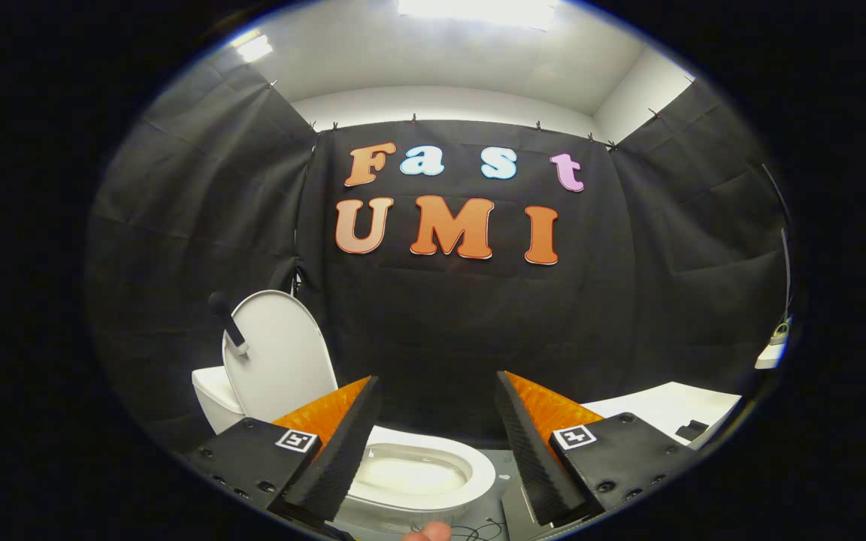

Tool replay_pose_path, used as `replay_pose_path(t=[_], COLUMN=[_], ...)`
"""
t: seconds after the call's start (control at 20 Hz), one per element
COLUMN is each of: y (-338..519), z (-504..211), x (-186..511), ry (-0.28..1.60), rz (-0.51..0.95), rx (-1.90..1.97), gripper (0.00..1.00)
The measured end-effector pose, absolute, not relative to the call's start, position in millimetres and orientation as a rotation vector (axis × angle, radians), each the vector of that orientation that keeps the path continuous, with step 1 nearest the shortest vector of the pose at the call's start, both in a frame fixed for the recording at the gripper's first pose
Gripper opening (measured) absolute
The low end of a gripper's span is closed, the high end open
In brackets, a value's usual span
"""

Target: Open the toilet lid.

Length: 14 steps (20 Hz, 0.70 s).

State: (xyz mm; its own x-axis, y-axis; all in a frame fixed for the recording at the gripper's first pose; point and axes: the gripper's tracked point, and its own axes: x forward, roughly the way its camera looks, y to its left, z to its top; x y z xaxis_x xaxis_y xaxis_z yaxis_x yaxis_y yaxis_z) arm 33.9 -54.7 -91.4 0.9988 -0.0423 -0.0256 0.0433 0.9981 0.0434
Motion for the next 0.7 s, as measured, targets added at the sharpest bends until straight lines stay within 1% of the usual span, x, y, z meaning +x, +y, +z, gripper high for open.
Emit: replay_pose_path(t=[0.7], y=[-57.9], z=[-92.0], x=[32.6], ry=[0.027], rz=[-0.053], rx=[0.055], gripper=[0.98])
